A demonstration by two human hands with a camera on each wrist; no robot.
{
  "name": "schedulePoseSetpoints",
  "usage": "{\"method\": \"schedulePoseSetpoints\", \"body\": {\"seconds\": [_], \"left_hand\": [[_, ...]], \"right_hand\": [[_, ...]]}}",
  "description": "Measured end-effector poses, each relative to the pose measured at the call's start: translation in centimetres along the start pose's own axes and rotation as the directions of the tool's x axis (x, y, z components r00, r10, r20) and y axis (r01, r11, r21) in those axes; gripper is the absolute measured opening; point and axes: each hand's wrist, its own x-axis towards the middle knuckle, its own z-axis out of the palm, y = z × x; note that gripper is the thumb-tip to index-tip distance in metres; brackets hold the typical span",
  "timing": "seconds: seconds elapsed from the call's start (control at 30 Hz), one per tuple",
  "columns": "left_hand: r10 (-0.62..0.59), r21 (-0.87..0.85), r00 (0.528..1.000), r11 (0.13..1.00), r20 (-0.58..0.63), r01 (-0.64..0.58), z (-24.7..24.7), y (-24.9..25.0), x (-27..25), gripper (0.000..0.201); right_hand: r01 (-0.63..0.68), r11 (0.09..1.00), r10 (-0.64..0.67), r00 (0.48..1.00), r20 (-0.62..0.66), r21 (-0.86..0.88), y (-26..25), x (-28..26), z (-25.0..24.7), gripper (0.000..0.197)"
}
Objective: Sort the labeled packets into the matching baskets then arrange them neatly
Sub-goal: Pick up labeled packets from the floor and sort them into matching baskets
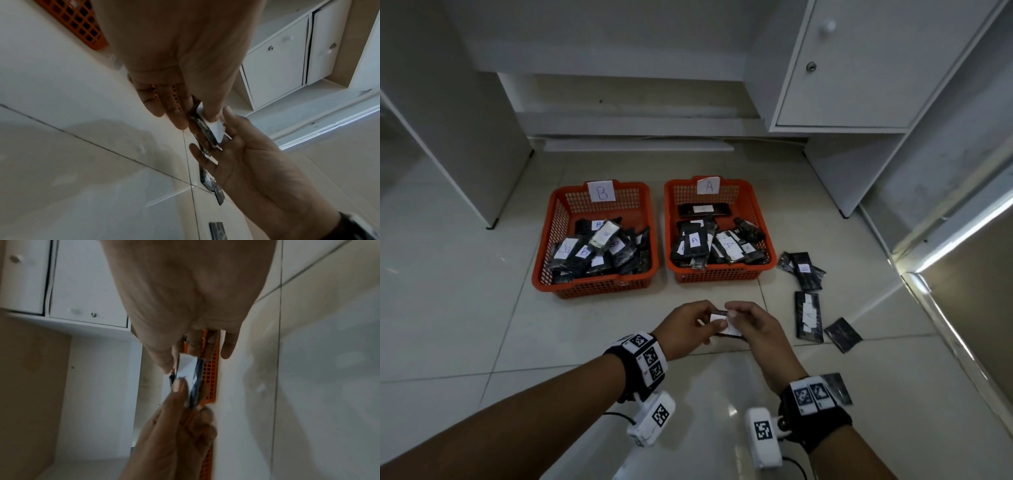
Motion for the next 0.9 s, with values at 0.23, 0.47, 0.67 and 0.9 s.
{"method": "schedulePoseSetpoints", "body": {"seconds": [0.23,0.47,0.67,0.9], "left_hand": [[-0.048,0.008,0.991,0.999,-0.122,0.049,0.4,-0.6,1.0,0.022],[-0.052,0.016,0.987,0.998,-0.154,0.056,1.3,-0.9,1.8,0.012],[-0.062,0.027,0.985,0.997,-0.159,0.067,1.5,-1.4,2.1,0.011],[-0.075,0.031,0.968,0.996,-0.241,0.085,0.6,-1.2,1.9,0.013]], "right_hand": [[-0.278,0.568,-0.153,0.889,-0.431,-0.774,7.1,5.2,-9.8,0.051],[-0.407,0.553,0.037,0.884,-0.466,-0.727,9.3,6.9,-13.5,0.075],[-0.215,0.868,0.116,0.964,-0.24,-0.447,6.6,4.8,-11.7,0.022],[-0.086,0.979,0.075,0.995,-0.066,-0.185,3.4,3.1,-9.5,0.04]]}}
